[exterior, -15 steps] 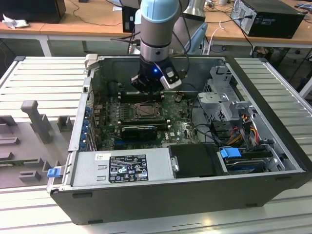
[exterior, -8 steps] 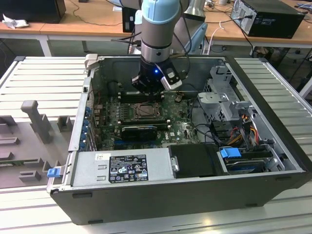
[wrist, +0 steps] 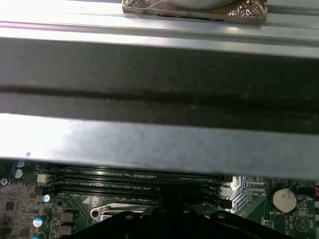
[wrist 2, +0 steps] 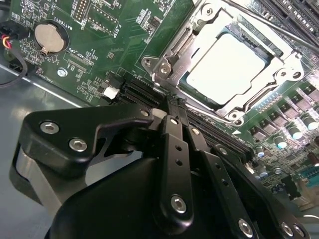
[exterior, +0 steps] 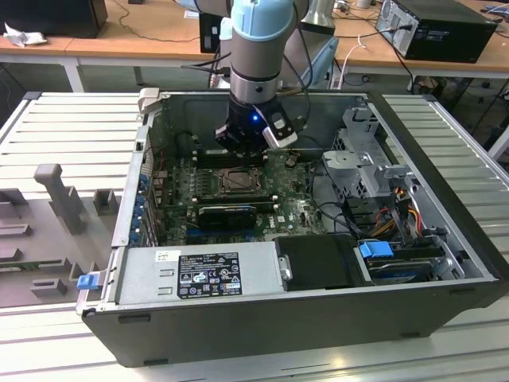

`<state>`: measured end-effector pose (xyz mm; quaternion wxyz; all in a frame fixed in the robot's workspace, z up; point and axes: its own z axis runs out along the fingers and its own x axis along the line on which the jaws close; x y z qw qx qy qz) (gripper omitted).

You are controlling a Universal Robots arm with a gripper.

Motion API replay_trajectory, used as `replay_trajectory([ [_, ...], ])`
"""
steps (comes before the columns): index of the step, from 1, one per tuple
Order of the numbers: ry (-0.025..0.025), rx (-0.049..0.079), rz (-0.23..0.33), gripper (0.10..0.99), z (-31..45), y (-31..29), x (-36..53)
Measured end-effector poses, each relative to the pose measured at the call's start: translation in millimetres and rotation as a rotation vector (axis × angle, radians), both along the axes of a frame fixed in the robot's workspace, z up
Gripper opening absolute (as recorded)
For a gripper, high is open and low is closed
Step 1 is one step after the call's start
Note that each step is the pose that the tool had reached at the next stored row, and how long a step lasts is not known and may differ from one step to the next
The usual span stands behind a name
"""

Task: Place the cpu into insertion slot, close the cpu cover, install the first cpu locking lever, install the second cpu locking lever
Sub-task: 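Install the first cpu locking lever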

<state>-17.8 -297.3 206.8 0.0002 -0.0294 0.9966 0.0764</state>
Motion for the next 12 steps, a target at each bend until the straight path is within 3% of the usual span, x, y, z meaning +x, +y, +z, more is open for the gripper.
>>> replay_trajectory([
  [12, 0.0, -0.004, 0.0, 0.106, -3.9, 0.0, 0.0],
])
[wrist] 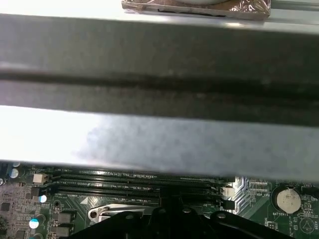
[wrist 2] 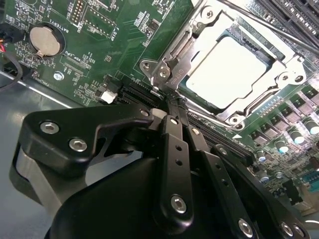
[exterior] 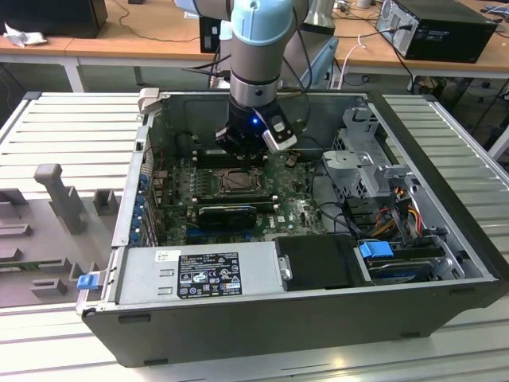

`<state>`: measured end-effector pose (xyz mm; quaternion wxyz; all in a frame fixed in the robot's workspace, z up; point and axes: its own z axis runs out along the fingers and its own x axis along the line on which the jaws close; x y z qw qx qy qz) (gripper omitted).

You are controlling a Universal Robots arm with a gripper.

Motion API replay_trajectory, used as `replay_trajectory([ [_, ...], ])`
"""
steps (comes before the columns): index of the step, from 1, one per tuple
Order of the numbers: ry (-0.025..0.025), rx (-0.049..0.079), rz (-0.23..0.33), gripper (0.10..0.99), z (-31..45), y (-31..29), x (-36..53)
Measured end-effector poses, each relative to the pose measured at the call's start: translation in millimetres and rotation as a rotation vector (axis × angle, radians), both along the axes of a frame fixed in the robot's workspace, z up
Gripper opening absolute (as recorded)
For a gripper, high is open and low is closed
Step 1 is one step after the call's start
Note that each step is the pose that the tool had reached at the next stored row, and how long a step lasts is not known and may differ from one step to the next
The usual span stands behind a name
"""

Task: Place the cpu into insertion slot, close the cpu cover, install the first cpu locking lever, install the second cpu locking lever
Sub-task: 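Install the first cpu locking lever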

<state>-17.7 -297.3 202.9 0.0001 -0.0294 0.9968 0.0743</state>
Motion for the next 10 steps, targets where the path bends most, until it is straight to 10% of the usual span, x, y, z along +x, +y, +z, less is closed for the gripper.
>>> replay_trajectory([
  [10, 0.0001, -0.018, 0.0, 0.106, -0.5, 0.1, 0.2],
])
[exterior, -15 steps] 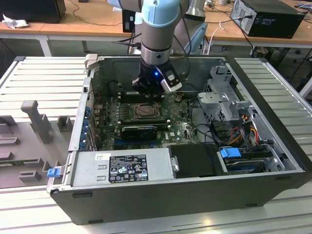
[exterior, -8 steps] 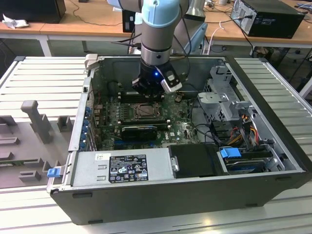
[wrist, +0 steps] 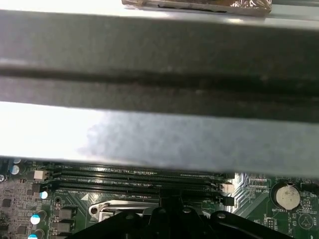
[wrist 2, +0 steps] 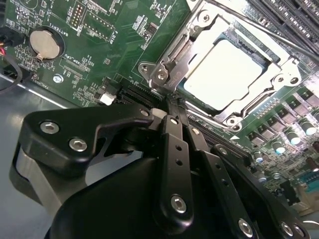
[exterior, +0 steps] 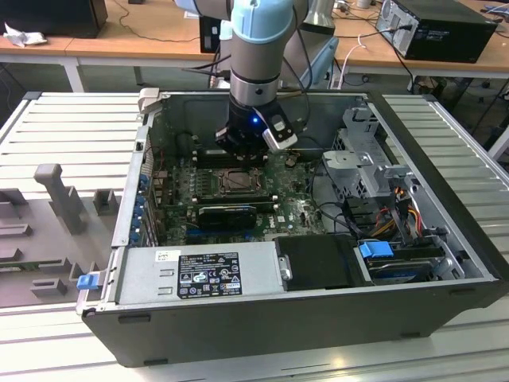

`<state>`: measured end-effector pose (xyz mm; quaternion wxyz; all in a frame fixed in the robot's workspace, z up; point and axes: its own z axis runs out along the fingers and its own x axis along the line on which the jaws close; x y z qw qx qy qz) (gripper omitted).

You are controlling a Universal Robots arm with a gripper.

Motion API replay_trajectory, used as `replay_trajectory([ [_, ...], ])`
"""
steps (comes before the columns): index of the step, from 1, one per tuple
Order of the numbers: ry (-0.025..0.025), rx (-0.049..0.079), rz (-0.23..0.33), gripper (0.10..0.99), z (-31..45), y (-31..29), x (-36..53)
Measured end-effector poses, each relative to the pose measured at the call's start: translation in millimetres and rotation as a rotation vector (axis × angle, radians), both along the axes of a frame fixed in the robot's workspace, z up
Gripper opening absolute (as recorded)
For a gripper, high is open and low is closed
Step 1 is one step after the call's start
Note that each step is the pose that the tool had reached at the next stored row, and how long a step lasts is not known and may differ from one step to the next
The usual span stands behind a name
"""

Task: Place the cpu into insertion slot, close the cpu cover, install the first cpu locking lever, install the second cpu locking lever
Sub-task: 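Install the first cpu locking lever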

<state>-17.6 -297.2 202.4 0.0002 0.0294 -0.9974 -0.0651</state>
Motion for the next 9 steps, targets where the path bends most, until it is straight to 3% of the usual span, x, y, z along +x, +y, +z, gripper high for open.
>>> replay_trajectory([
  [4, 0.0001, -0.01, 0.0, 0.106, -1.3, 0.1, 0.0],
  [9, -0.0002, -0.007, 0.0, 0.106, -0.4, 0.9, 0.1],
])
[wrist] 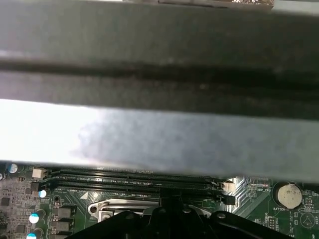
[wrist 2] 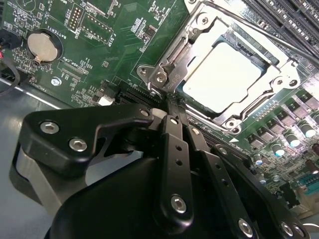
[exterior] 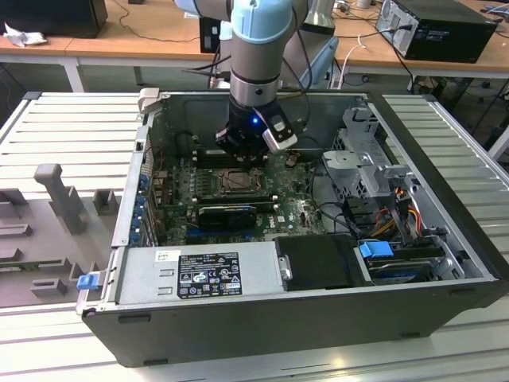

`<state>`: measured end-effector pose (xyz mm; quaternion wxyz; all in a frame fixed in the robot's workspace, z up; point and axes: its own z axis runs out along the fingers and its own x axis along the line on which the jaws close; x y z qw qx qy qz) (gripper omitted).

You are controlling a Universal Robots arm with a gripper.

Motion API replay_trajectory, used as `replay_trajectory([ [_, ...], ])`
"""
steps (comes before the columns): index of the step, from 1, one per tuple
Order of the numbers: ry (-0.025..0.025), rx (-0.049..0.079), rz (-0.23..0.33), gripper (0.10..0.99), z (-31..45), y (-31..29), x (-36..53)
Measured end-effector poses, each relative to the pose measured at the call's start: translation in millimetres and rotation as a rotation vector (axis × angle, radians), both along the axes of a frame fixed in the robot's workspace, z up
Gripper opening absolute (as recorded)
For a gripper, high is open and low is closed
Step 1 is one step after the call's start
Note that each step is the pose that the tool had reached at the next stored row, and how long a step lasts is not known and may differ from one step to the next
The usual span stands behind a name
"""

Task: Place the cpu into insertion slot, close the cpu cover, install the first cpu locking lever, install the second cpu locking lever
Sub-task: 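Install the first cpu locking lever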

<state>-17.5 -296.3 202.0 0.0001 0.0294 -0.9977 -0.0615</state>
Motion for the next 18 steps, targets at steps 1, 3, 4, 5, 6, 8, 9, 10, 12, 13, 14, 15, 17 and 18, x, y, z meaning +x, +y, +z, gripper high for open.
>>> replay_trajectory([
  [1, 0.0002, 0.0, 0.0, 0.106, 0.8, 0.0, -0.1],
  [3, 0.0002, 0.0, 0.0, 0.106, 2.6, 0.2, 0.0],
  [4, 0.0002, 0.0, 0.0, 0.106, 4.2, 0.2, 0.0],
  [5, 0.0001, 0.0, 0.0, 0.106, 6.3, 0.2, 0.0],
  [6, 0.0001, 0.0, 0.0, 0.106, 8.1, 0.3, 0.0],
  [8, 0.0001, 0.0, 0.0, 0.106, 8.6, 0.3, 0.0],
  [9, 0.0001, -0.001, 0.0, 0.106, 8.6, 0.3, 0.0],
  [10, 0.0002, -0.003, 0.0, 0.106, 8.5, 0.3, -0.1],
  [12, 0.0002, -0.011, 0.0, 0.106, 7.6, 0.2, -0.1],
  [13, 0.0002, -0.016, 0.0, 0.106, 6.9, 0.2, 0.0],
  [14, 0.0002, -0.019, 0.0, 0.106, 6.5, 0.2, 0.0],
  [15, 0.0002, -0.023, 0.0, 0.106, 6.0, 0.2, 0.0],
  [17, 0.0002, -0.031, 0.0, 0.106, 4.7, 0.3, 0.0],
  [18, 0.0002, -0.034, 0.0, 0.106, 4.2, 0.3, 0.0],
])
